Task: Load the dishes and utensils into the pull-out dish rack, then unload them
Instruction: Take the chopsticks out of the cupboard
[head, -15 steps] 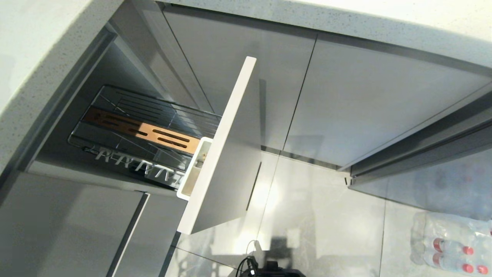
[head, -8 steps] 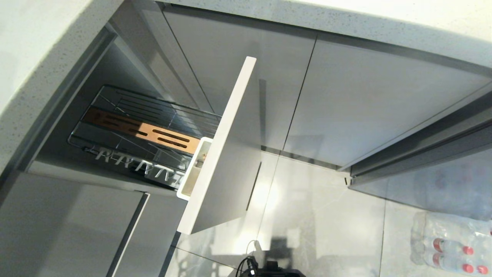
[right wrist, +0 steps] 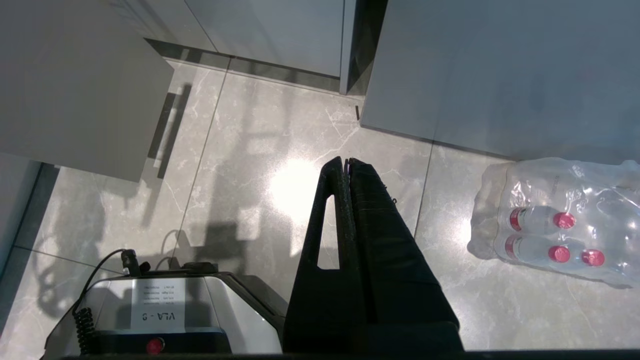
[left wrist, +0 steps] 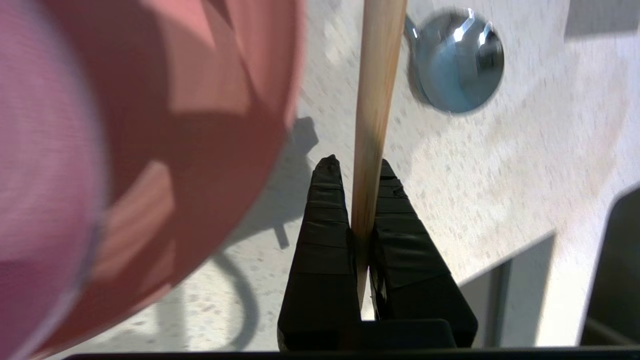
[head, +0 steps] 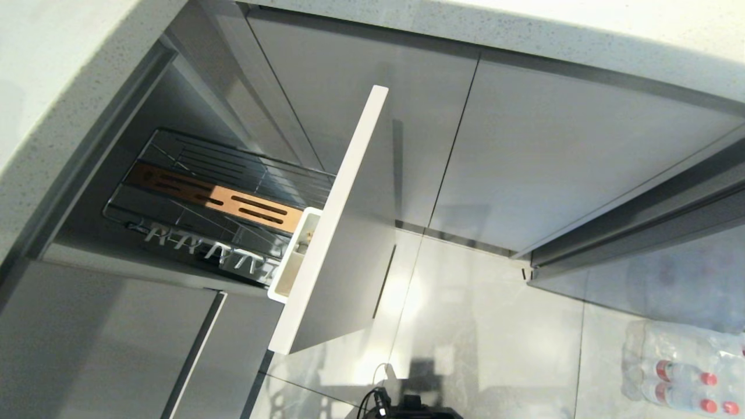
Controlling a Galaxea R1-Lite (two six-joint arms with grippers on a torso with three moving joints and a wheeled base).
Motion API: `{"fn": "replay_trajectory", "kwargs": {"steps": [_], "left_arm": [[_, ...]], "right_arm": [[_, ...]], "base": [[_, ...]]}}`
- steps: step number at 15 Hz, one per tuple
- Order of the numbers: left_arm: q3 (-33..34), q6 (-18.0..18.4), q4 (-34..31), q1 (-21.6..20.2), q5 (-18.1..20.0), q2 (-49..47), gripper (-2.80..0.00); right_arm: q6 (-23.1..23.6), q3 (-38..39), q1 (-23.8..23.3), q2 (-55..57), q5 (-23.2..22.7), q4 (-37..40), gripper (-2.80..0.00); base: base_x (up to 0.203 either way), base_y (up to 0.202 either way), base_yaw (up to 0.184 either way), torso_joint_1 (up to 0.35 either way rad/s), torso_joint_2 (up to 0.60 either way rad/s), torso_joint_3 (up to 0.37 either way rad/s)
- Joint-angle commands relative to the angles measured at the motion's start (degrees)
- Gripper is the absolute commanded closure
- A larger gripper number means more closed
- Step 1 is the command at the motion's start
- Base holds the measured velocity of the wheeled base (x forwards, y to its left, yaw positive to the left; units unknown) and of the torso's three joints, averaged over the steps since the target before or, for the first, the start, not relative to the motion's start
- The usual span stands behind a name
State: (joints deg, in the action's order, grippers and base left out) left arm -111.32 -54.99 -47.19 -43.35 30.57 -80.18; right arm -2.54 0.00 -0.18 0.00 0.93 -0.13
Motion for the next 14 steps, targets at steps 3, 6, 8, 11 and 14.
{"fn": "replay_trajectory", "kwargs": {"steps": [3,6,8,11,14], "left_arm": [[-0.2,-0.3,0.2,-0.1,5.3,-2.9,0.0],[-0.2,-0.3,0.6,-0.2,7.0,-4.4,0.0],[-0.2,-0.4,0.7,-0.3,8.6,-5.7,0.0],[-0.2,-0.5,0.6,-1.1,9.1,-6.1,0.0],[-0.1,-0.5,0.5,-1.2,9.1,-6.1,0.0]], "right_arm": [[0.0,0.0,0.0,0.1,0.0,0.0,0.0],[0.0,0.0,0.0,0.0,0.0,0.0,0.0],[0.0,0.0,0.0,0.0,0.0,0.0,0.0],[0.0,0.0,0.0,0.0,0.0,0.0,0.0],[0.0,0.0,0.0,0.0,0.0,0.0,0.0]], "base": [[0.0,0.0,0.0,0.0,0.0,0.0],[0.0,0.0,0.0,0.0,0.0,0.0],[0.0,0.0,0.0,0.0,0.0,0.0],[0.0,0.0,0.0,0.0,0.0,0.0],[0.0,0.0,0.0,0.0,0.0,0.0]]}}
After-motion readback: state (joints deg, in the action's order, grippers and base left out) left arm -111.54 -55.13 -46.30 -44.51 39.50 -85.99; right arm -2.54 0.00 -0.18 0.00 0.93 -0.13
